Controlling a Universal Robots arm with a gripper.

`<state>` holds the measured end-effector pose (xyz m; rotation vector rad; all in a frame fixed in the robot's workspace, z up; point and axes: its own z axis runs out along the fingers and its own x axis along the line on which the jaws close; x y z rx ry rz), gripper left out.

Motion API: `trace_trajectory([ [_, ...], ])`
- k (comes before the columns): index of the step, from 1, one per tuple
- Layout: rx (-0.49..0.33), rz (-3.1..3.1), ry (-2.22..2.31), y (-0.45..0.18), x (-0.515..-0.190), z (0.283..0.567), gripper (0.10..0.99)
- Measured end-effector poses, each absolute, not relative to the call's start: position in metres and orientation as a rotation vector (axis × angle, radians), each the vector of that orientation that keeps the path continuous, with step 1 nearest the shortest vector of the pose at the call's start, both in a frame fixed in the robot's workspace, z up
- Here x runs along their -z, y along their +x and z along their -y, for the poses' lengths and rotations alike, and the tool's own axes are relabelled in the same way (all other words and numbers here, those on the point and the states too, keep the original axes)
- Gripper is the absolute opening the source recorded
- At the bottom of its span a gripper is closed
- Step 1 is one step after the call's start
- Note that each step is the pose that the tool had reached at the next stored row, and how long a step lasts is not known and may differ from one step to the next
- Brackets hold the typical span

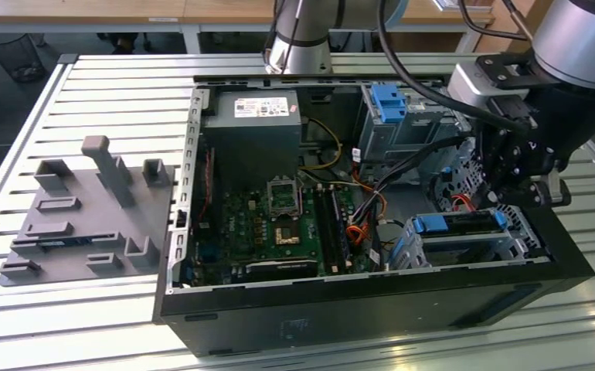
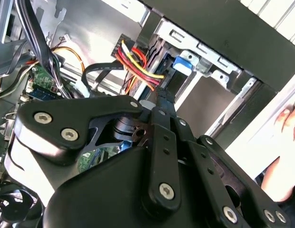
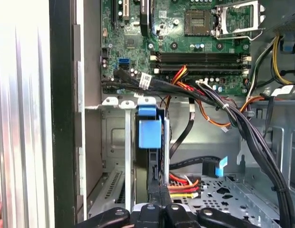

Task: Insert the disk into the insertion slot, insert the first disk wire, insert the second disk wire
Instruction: 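Insert the second disk wire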

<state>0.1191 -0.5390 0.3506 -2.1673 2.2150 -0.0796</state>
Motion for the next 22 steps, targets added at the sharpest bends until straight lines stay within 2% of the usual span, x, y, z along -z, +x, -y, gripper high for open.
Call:
trace_trajectory([
  [22,0.044,-2.220,-2.172,0.102,-0.353,0.528,0.106],
])
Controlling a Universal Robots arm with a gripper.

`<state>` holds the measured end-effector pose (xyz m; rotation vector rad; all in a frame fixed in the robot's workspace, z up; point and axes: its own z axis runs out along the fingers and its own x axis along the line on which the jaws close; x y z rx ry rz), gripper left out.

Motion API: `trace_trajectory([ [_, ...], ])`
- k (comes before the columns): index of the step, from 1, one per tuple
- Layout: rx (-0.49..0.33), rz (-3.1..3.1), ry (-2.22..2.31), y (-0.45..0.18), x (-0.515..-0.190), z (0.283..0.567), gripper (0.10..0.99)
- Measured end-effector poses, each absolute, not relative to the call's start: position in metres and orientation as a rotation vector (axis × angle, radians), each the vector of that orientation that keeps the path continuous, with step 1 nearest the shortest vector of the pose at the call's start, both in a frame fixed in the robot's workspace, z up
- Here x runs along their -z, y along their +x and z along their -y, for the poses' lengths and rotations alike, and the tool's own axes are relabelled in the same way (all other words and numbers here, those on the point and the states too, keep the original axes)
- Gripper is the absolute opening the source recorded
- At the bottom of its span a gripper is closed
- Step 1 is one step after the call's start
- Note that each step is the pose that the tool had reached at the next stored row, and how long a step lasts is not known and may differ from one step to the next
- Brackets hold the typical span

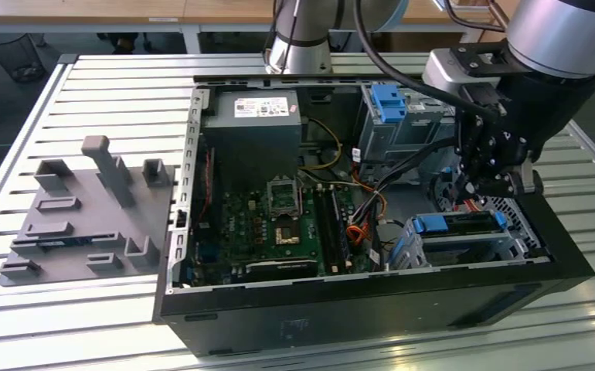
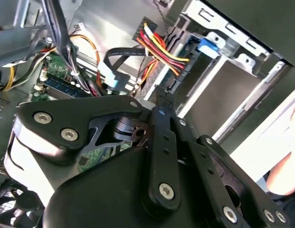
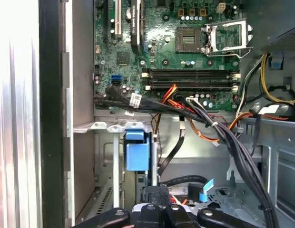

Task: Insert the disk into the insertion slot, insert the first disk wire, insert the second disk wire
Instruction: 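Insert the second disk wire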

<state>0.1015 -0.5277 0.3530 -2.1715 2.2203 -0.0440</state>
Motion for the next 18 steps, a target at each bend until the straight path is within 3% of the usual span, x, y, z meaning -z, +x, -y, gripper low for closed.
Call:
trace_trajectory([
  [18,0.042,-2.220,-2.171,0.088,-0.358,0.509,0.106],
])
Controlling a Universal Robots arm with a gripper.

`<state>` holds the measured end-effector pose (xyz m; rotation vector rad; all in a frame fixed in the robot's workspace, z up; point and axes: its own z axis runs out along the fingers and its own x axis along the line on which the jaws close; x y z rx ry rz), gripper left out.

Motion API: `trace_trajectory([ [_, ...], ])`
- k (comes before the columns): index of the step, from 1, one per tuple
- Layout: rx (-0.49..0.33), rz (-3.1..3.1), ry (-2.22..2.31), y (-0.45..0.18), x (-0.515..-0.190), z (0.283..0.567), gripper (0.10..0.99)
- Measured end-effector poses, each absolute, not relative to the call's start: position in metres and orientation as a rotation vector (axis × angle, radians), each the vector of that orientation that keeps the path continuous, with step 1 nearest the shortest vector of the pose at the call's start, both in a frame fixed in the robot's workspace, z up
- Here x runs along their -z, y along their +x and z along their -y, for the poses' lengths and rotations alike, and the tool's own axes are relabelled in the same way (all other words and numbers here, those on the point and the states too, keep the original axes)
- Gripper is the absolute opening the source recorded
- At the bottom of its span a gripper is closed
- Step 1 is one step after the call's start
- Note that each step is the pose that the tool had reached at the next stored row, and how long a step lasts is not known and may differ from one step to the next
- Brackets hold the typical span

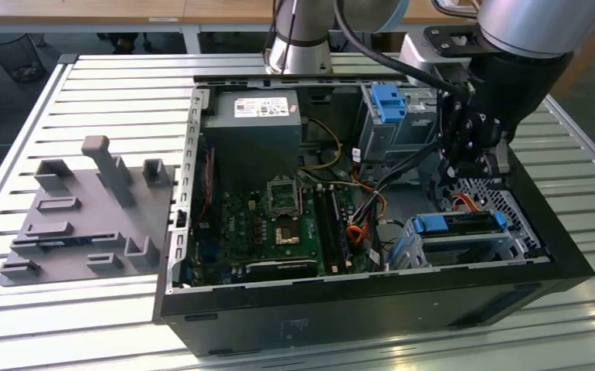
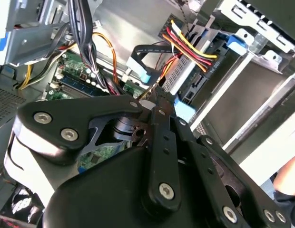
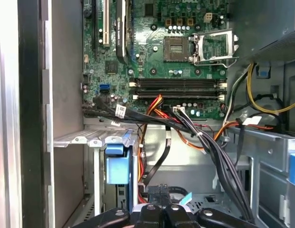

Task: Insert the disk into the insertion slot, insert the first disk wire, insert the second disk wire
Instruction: 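Insert the second disk wire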

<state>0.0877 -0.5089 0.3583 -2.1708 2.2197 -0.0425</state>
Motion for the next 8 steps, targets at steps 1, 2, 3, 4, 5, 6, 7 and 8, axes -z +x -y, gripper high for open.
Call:
trace_trajectory([
  [1,0.042,-2.220,-2.171,0.0876,-0.3609,0.5085,0.106],
  [2,0.042,-2.220,-2.171,0.0875,-0.3623,0.5080,0.106],
  [3,0.042,-2.219,-2.171,0.0875,-0.3625,0.5071,0.106],
  [4,0.042,-2.219,-2.171,0.0875,-0.3626,0.5061,0.106],
  [5,0.042,-2.219,-2.171,0.0875,-0.3627,0.5055,0.106],
  [6,0.042,-2.219,-2.171,0.0874,-0.3626,0.5045,0.106],
  [7,0.042,-2.220,-2.171,0.0875,-0.3626,0.5033,0.106],
  [8,0.042,-2.220,-2.171,0.0874,-0.3625,0.5016,0.106],
])
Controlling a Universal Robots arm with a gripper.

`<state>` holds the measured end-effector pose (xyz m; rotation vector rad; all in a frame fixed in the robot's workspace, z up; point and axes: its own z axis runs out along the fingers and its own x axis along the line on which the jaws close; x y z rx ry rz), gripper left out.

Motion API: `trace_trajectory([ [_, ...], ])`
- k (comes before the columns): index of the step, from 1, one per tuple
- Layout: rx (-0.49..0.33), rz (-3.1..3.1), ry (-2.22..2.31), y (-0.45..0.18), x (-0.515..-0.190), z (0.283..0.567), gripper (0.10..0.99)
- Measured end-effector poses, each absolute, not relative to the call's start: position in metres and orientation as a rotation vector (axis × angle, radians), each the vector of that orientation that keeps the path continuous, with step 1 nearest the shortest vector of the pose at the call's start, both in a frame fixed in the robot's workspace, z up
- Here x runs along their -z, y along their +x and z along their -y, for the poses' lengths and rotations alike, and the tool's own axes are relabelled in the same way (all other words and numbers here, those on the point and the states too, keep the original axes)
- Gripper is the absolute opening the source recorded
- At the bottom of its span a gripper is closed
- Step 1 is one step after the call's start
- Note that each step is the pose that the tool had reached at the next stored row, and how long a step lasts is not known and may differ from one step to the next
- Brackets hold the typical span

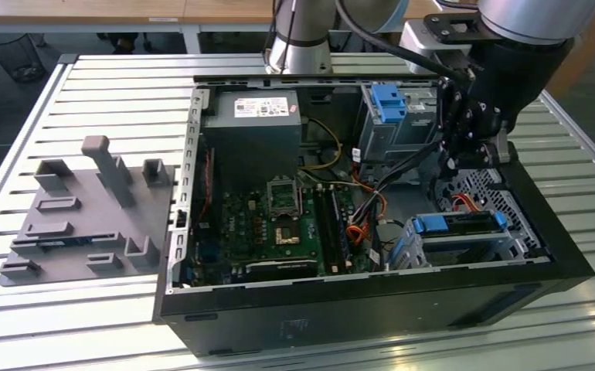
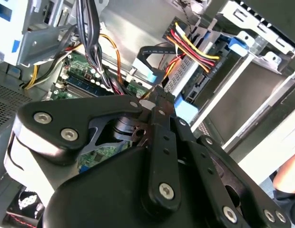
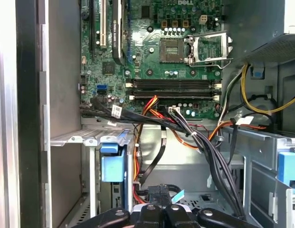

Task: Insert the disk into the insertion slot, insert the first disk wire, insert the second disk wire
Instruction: 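Insert the second disk wire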

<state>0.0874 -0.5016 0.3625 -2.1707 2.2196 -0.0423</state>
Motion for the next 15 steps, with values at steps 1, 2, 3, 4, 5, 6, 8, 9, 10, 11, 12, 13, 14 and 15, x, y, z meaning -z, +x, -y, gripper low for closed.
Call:
trace_trajectory([
  [1,0.042,-2.220,-2.171,0.087,-0.362,0.500,0.106],
  [2,0.042,-2.220,-2.171,0.088,-0.362,0.499,0.106],
  [3,0.042,-2.219,-2.171,0.088,-0.361,0.498,0.106],
  [4,0.042,-2.219,-2.171,0.088,-0.360,0.498,0.106],
  [5,0.042,-2.219,-2.171,0.088,-0.359,0.498,0.114],
  [6,0.042,-2.220,-2.171,0.088,-0.357,0.497,0.114],
  [8,0.042,-2.220,-2.171,0.088,-0.355,0.497,0.173],
  [9,0.042,-2.220,-2.171,0.089,-0.354,0.497,0.173],
  [10,0.042,-2.220,-2.171,0.089,-0.353,0.497,0.173],
  [11,0.042,-2.220,-2.171,0.089,-0.352,0.496,0.173],
  [12,0.042,-2.220,-2.171,0.090,-0.352,0.496,0.173],
  [13,0.042,-2.220,-2.171,0.090,-0.351,0.496,0.173],
  [14,0.042,-2.220,-2.171,0.090,-0.351,0.496,0.173],
  [15,0.042,-2.220,-2.171,0.090,-0.351,0.496,0.173],
])
